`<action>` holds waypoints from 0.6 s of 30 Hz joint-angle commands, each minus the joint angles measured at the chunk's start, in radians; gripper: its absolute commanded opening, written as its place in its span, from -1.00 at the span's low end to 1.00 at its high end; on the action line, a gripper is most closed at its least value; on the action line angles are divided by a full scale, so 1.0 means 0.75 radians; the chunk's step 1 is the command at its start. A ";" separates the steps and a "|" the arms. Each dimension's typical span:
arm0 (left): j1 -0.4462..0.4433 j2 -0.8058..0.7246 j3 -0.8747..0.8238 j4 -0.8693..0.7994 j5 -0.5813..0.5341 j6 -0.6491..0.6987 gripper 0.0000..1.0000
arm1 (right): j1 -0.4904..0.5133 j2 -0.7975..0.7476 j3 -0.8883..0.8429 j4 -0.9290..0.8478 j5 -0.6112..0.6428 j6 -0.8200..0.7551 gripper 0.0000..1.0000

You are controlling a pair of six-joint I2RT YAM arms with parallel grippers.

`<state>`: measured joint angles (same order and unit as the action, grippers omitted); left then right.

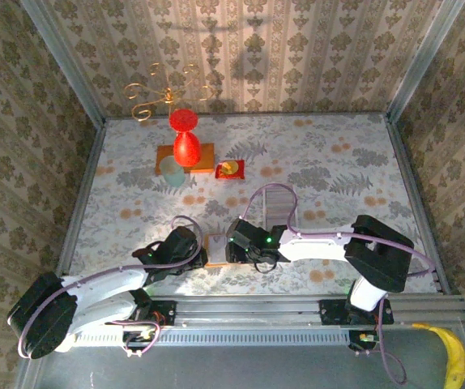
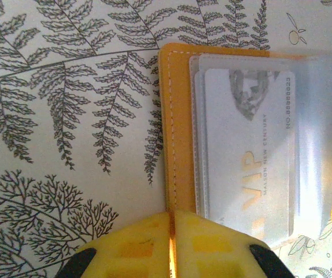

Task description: Put the credit cards into the card holder

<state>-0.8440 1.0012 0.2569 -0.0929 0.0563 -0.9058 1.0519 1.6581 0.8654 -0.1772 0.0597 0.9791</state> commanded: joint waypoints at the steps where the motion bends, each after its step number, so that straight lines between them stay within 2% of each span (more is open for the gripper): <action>1: -0.008 -0.003 -0.032 -0.035 -0.001 -0.021 -0.81 | 0.009 0.052 0.006 0.062 -0.045 0.047 0.11; 18: -0.009 -0.020 -0.037 -0.034 -0.010 -0.030 -0.81 | 0.005 0.039 -0.057 0.362 -0.109 0.159 0.00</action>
<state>-0.8440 0.9916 0.2497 -0.0891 0.0559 -0.9165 1.0519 1.6848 0.8375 0.0292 -0.0055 1.0634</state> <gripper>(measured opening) 0.095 0.502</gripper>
